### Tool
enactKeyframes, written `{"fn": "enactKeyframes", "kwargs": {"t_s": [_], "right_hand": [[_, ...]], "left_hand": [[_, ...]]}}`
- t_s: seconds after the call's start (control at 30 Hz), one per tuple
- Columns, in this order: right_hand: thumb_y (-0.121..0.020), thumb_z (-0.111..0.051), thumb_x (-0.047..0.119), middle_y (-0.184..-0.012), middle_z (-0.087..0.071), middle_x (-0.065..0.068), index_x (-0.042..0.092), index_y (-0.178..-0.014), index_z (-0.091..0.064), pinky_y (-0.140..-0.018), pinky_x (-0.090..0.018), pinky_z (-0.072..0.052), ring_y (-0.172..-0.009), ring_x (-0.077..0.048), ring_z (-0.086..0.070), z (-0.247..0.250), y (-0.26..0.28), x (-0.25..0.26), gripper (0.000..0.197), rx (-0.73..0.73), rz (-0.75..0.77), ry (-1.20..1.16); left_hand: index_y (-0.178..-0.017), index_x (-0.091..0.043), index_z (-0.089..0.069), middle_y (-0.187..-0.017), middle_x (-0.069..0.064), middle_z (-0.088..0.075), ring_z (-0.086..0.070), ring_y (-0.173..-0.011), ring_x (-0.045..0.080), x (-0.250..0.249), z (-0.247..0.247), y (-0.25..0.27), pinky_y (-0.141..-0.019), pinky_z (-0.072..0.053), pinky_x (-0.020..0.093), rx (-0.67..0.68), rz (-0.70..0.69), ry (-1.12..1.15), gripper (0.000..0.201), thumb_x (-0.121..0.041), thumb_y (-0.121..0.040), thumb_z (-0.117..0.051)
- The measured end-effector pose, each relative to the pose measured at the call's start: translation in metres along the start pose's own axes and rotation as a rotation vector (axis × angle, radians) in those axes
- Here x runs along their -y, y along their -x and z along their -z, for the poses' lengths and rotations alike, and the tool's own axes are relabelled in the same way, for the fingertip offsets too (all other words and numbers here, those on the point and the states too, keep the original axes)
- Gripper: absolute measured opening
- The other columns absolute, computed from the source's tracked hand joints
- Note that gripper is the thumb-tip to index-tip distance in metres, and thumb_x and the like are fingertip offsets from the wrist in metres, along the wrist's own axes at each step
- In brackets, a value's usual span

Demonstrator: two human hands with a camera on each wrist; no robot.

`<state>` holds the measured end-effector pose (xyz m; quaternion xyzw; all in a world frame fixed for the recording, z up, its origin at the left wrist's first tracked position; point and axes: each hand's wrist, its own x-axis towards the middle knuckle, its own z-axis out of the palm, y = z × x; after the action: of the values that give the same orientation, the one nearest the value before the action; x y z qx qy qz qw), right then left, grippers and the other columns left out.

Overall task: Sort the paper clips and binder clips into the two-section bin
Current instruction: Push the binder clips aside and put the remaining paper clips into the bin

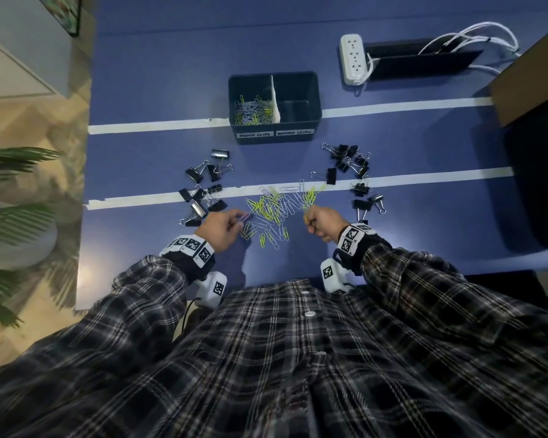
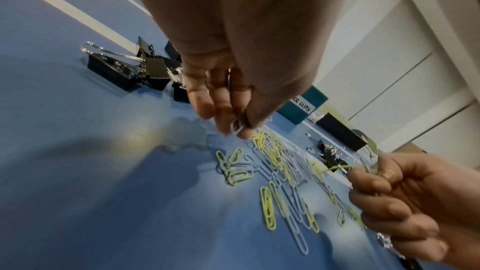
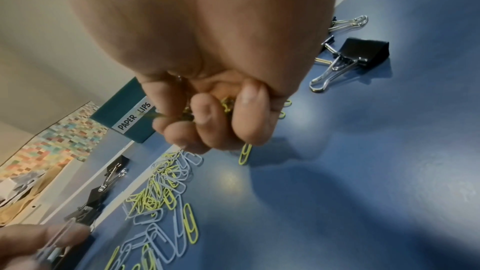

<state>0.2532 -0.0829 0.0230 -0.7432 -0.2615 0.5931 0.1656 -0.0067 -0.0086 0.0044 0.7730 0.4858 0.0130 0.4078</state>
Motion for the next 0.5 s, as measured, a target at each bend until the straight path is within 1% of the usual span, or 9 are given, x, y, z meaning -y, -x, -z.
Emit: {"fn": "enactKeyframes", "kwargs": {"t_s": [0.07, 0.13, 0.2, 0.23, 0.27, 0.3, 0.37, 0.43, 0.5], "right_hand": [[-0.087, -0.035, 0.022, -0.059, -0.043, -0.001, 0.018, -0.065, -0.045, -0.044, -0.02, -0.015, -0.046, -0.013, -0.024, 0.0, 0.002, 0.002, 0.025, 0.019, -0.016, -0.024], [-0.089, -0.031, 0.033, -0.058, -0.039, 0.0, 0.019, -0.062, -0.041, -0.041, -0.02, -0.014, -0.044, -0.013, -0.021, -0.001, 0.001, 0.003, 0.032, 0.066, -0.013, -0.06], [-0.093, -0.027, 0.052, -0.054, -0.035, 0.002, 0.021, -0.059, -0.035, -0.04, -0.02, -0.013, -0.043, -0.012, -0.019, -0.002, 0.001, 0.005, 0.048, 0.09, -0.018, -0.078], [-0.092, -0.025, 0.063, -0.051, -0.034, 0.004, 0.022, -0.056, -0.033, -0.04, -0.02, -0.014, -0.041, -0.012, -0.019, -0.002, 0.002, 0.007, 0.055, 0.084, -0.025, -0.074], [-0.09, -0.027, 0.069, -0.048, -0.034, 0.005, 0.022, -0.054, -0.031, -0.041, -0.019, -0.014, -0.04, -0.011, -0.019, -0.002, 0.001, 0.008, 0.059, 0.076, -0.032, -0.069], [-0.09, -0.032, 0.069, -0.048, -0.034, 0.005, 0.022, -0.053, -0.03, -0.041, -0.019, -0.014, -0.039, -0.011, -0.019, -0.002, 0.001, 0.008, 0.059, 0.073, -0.034, -0.072], [-0.092, -0.043, 0.053, -0.051, -0.035, 0.001, 0.021, -0.053, -0.03, -0.041, -0.019, -0.013, -0.039, -0.012, -0.019, -0.001, -0.001, 0.007, 0.051, 0.084, -0.039, -0.12], [-0.091, -0.04, 0.04, -0.055, -0.036, 0.0, 0.02, -0.056, -0.033, -0.041, -0.019, -0.012, -0.041, -0.012, -0.02, 0.002, -0.001, 0.005, 0.041, 0.112, -0.036, -0.203], [-0.09, -0.035, 0.036, -0.057, -0.038, -0.001, 0.018, -0.059, -0.037, -0.04, -0.019, -0.012, -0.04, -0.011, -0.021, 0.004, -0.001, 0.005, 0.036, 0.139, -0.033, -0.282]], "left_hand": [[-0.111, -0.009, -0.064, -0.096, 0.009, -0.067, -0.062, -0.083, 0.023, -0.003, 0.003, -0.003, -0.082, -0.052, 0.035, -0.019, -0.009, 0.026, 0.022, -0.012, -0.093, -0.05], [-0.1, -0.008, -0.063, -0.104, 0.011, -0.066, -0.06, -0.094, 0.022, -0.005, 0.004, -0.005, -0.09, -0.047, 0.034, -0.019, 0.022, 0.058, 0.026, -0.021, -0.093, -0.041], [-0.086, -0.013, -0.06, -0.098, 0.009, -0.066, -0.059, -0.094, 0.024, -0.008, 0.004, -0.007, -0.09, -0.045, 0.036, -0.044, 0.085, 0.099, 0.035, -0.03, -0.088, -0.03], [-0.079, -0.014, -0.058, -0.093, 0.008, -0.065, -0.058, -0.092, 0.024, -0.01, 0.005, -0.007, -0.089, -0.045, 0.036, -0.058, 0.119, 0.132, 0.037, -0.032, -0.086, -0.026], [-0.074, -0.014, -0.057, -0.09, 0.008, -0.065, -0.058, -0.09, 0.025, -0.013, 0.005, -0.007, -0.085, -0.044, 0.035, -0.061, 0.165, 0.16, 0.04, -0.035, -0.085, -0.024], [-0.071, -0.014, -0.055, -0.087, 0.01, -0.063, -0.056, -0.087, 0.027, -0.016, 0.006, -0.008, -0.08, -0.042, 0.033, -0.061, 0.207, 0.178, 0.042, -0.039, -0.084, -0.024], [-0.072, -0.013, -0.052, -0.082, 0.012, -0.059, -0.052, -0.08, 0.026, -0.024, 0.008, -0.008, -0.074, -0.036, 0.03, -0.057, 0.255, 0.141, 0.048, -0.047, -0.092, -0.026], [-0.078, -0.01, -0.056, -0.082, 0.014, -0.058, -0.053, -0.08, 0.027, -0.023, 0.005, -0.011, -0.074, -0.036, 0.029, -0.036, 0.244, 0.037, 0.053, -0.047, -0.101, -0.026], [-0.092, -0.003, -0.059, -0.09, 0.019, -0.061, -0.059, -0.088, 0.031, -0.018, 0.001, -0.012, -0.077, -0.039, 0.032, -0.012, 0.239, -0.024, 0.053, -0.04, -0.103, -0.023]]}}
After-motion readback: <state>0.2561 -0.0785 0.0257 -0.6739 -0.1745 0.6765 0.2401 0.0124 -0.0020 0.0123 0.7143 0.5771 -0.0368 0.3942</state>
